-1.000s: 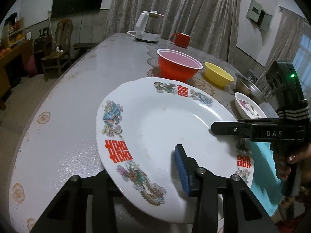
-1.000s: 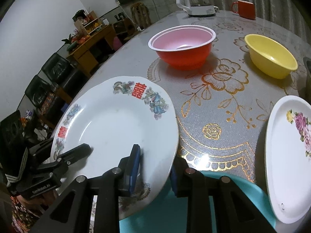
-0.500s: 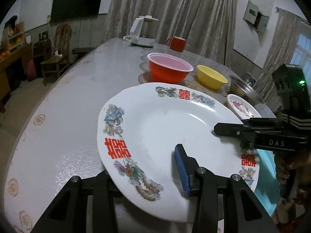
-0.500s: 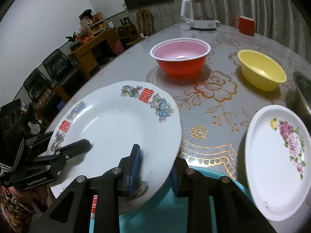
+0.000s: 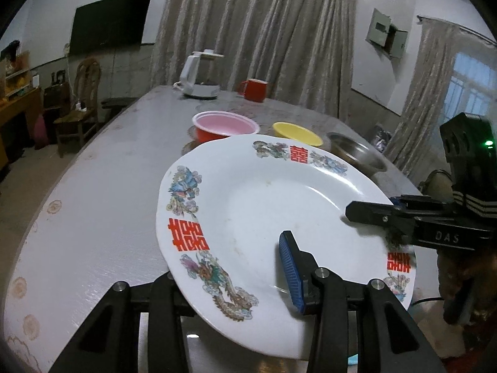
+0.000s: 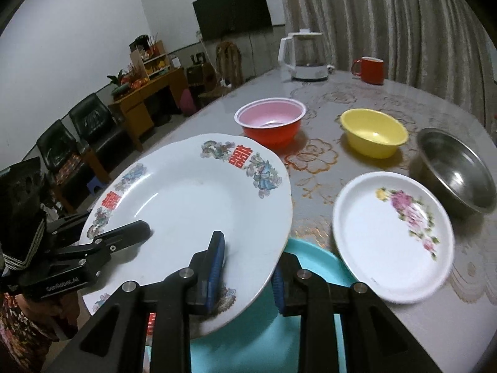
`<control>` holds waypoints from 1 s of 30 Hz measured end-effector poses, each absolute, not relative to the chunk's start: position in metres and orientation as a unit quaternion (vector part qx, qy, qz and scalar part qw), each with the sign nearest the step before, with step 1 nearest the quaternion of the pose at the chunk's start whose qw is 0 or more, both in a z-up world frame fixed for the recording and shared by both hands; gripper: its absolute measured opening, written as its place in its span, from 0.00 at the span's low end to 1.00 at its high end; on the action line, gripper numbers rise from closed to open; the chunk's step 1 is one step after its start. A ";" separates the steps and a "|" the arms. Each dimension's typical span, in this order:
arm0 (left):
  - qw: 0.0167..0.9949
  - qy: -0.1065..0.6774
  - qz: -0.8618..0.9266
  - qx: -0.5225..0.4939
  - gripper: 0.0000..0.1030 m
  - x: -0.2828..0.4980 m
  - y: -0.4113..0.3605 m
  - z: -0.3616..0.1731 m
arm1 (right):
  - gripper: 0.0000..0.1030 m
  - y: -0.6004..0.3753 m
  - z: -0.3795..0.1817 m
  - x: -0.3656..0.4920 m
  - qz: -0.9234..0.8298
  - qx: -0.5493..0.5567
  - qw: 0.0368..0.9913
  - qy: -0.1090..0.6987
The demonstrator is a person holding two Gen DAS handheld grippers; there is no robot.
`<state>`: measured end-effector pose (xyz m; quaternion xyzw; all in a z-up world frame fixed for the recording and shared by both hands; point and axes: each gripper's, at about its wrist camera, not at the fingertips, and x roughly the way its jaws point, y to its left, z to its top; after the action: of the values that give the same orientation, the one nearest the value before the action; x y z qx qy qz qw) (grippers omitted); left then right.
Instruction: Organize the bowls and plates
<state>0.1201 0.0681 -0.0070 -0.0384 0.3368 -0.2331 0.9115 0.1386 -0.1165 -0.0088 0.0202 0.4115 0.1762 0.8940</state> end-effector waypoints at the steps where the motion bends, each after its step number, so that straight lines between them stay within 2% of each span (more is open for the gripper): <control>1: 0.913 0.332 -0.236 -0.036 0.42 0.115 0.065 -0.005 | 0.26 -0.120 -0.006 0.132 0.175 0.024 0.895 0.410; 16: 0.898 0.323 -0.295 -0.044 0.42 0.064 0.027 0.000 | 0.26 -0.157 0.003 0.044 0.150 0.067 0.902 0.398; 30: 0.889 0.334 -0.311 -0.033 0.42 0.042 0.013 -0.009 | 0.26 -0.170 -0.005 0.015 0.132 0.084 0.902 0.403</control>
<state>0.0421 0.0125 -0.0087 -0.0329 0.3337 -0.3108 0.8894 0.0149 -0.1699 -0.0047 0.0839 0.4027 0.1317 0.9019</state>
